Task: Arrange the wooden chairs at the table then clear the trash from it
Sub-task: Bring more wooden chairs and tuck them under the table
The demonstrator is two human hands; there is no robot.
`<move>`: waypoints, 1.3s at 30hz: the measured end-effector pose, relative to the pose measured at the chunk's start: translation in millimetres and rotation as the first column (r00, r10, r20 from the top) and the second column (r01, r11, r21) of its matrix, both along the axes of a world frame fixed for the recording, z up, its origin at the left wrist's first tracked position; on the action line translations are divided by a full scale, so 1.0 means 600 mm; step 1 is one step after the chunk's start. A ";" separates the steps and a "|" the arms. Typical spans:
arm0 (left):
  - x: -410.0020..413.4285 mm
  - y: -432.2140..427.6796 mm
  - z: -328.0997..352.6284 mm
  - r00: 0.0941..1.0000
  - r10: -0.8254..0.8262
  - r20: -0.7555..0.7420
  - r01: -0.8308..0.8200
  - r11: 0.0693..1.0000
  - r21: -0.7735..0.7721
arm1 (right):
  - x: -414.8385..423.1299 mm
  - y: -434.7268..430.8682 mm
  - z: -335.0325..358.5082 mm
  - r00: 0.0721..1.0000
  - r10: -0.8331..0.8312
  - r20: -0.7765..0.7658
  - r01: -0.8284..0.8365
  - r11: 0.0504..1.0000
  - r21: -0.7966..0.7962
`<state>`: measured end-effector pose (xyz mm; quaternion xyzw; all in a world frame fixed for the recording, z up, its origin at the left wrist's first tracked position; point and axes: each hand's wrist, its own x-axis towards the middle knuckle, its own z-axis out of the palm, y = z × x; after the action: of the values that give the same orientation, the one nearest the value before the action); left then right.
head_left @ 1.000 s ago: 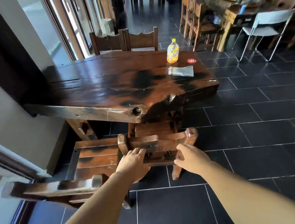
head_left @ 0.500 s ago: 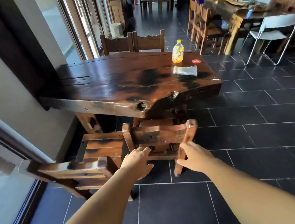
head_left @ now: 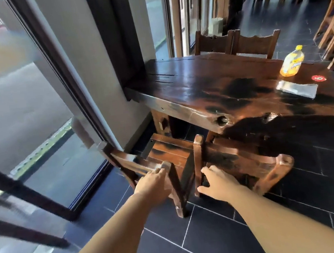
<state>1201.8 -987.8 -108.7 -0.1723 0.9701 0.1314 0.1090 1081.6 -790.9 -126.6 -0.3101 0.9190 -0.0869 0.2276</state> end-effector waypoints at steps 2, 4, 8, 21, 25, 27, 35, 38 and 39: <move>0.025 -0.038 0.000 0.999 0.031 -0.021 -0.031 0.999 -0.016 | 0.009 -0.045 0.003 0.999 0.045 0.003 -0.045 0.999 -0.017; 0.042 -0.082 -0.003 0.998 0.051 -0.026 -0.051 0.998 -0.033 | 0.016 -0.089 0.003 0.997 0.078 -0.001 -0.078 0.996 -0.040; 0.049 -0.178 -0.017 0.999 0.047 -0.014 -0.047 0.998 -0.037 | 0.019 -0.174 -0.001 0.994 0.102 -0.029 -0.103 0.994 -0.030; -0.026 -0.486 -0.088 0.966 -0.244 0.085 0.242 0.970 0.037 | 0.065 -0.451 -0.047 0.971 -0.240 0.007 0.239 0.970 0.044; -0.057 -0.531 -0.103 0.953 -0.295 0.063 0.291 0.955 0.066 | 0.065 -0.483 -0.065 0.948 -0.315 0.044 0.310 0.947 0.083; -0.075 -0.545 -0.112 0.946 -0.319 0.064 0.315 0.947 0.071 | 0.058 -0.495 -0.074 0.947 -0.319 0.036 0.315 0.944 0.100; -0.128 -0.559 -0.172 0.921 -0.382 0.078 0.379 0.924 0.054 | 0.022 -0.520 -0.138 0.963 -0.267 -0.041 0.270 0.954 0.128; -0.139 -0.558 -0.207 0.906 -0.414 0.086 0.416 0.909 -0.004 | 0.008 -0.523 -0.169 0.968 -0.238 -0.082 0.249 0.955 0.164; -0.140 -0.557 -0.219 0.907 -0.412 0.082 0.414 0.910 -0.007 | 0.006 -0.522 -0.180 0.967 -0.235 -0.096 0.249 0.953 0.175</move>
<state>1117.6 -1322.2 -240.1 0.0305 0.9811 0.0868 0.1705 1084.9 -1104.2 -234.4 -0.1754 0.9619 -0.0166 0.2091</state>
